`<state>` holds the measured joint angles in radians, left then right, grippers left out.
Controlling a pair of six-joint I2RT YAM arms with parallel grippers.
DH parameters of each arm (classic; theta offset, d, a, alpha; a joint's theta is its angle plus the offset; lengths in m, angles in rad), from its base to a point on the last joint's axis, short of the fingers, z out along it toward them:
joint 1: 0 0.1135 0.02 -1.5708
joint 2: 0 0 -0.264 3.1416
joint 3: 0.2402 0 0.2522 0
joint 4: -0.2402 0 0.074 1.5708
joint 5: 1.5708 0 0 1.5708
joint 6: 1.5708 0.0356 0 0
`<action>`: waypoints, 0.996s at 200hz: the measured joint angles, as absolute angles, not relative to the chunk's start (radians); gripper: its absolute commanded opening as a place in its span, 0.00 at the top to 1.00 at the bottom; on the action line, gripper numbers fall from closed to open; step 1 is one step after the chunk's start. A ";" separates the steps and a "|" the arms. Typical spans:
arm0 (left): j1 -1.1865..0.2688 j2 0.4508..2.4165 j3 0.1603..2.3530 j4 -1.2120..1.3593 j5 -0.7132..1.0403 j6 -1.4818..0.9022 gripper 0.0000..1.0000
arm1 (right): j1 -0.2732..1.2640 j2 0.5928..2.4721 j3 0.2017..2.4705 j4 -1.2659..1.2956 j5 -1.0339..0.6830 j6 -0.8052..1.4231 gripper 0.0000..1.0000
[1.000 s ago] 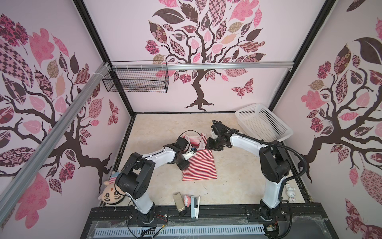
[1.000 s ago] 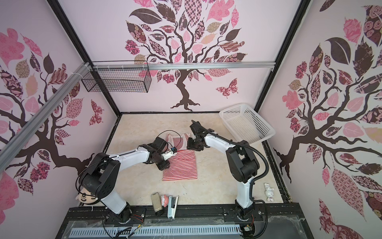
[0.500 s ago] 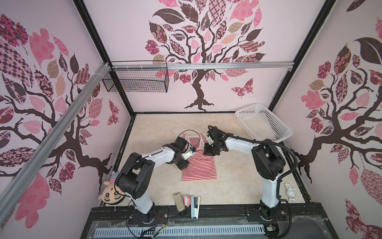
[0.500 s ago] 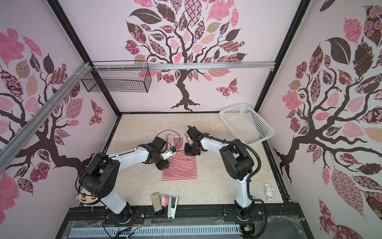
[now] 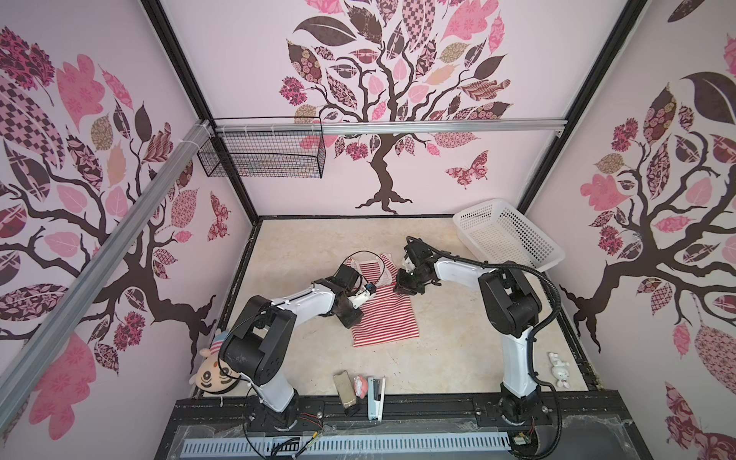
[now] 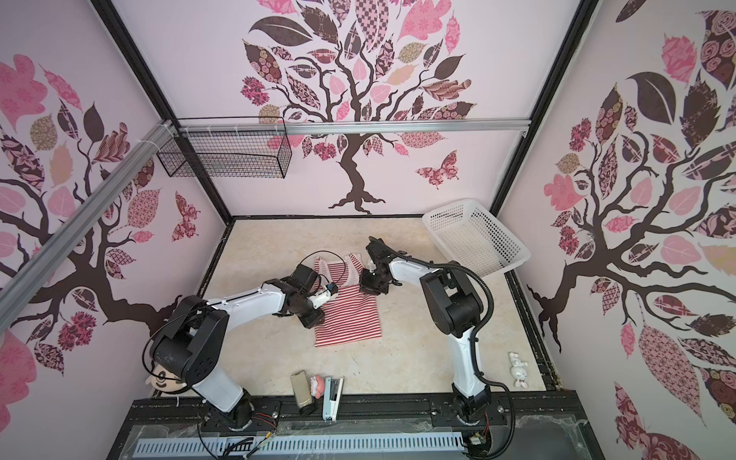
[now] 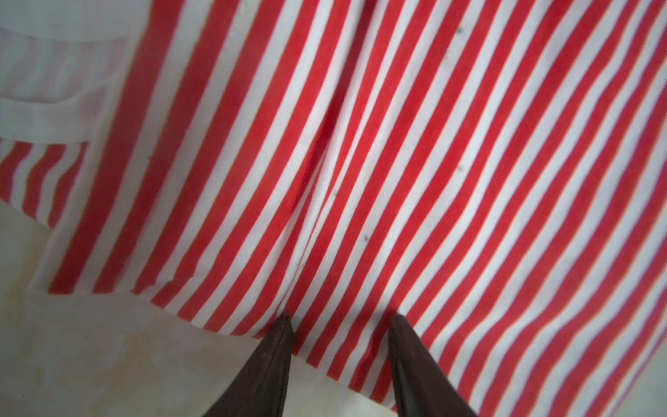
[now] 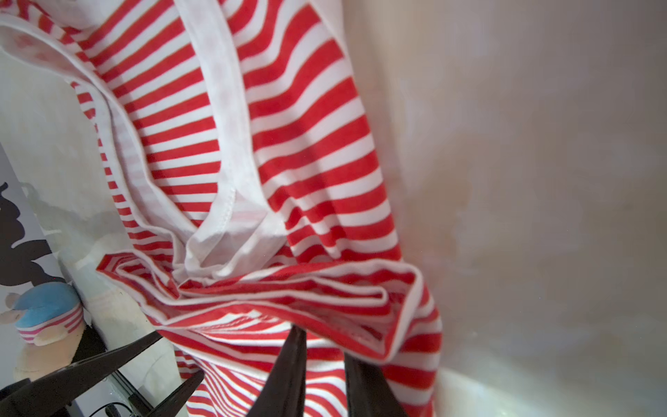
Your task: Fold and stack the tank tops
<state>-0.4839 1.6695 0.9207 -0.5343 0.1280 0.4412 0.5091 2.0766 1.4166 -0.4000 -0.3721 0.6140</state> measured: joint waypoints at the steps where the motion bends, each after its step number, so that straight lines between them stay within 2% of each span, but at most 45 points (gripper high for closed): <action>1: -0.484 1.670 0.921 -0.534 0.128 0.441 0.53 | 0.509 2.077 1.417 -0.400 -0.373 0.614 0.70; 20: -0.484 1.668 0.921 -0.535 0.127 0.441 0.52 | 0.514 2.055 1.386 -0.365 -0.387 0.612 0.54; 40: -0.481 1.648 0.918 -0.551 0.117 0.440 0.51 | 0.525 1.981 1.316 -0.350 -0.388 0.604 0.46; 90: -0.474 1.495 0.936 -0.620 0.133 0.419 0.50 | 0.537 1.722 1.150 -0.330 -0.390 0.609 0.46; 120: -0.474 1.477 0.946 -0.625 0.144 0.414 0.50 | 0.566 1.663 1.089 -0.314 -0.383 0.627 0.47; 161: -0.473 1.577 0.970 -0.596 0.143 0.410 0.51 | 0.639 1.663 0.965 -0.279 -0.383 0.663 0.49; 199: -0.462 1.711 1.050 -0.551 0.134 0.404 0.51 | 0.643 1.663 0.884 -0.246 -0.381 0.693 0.50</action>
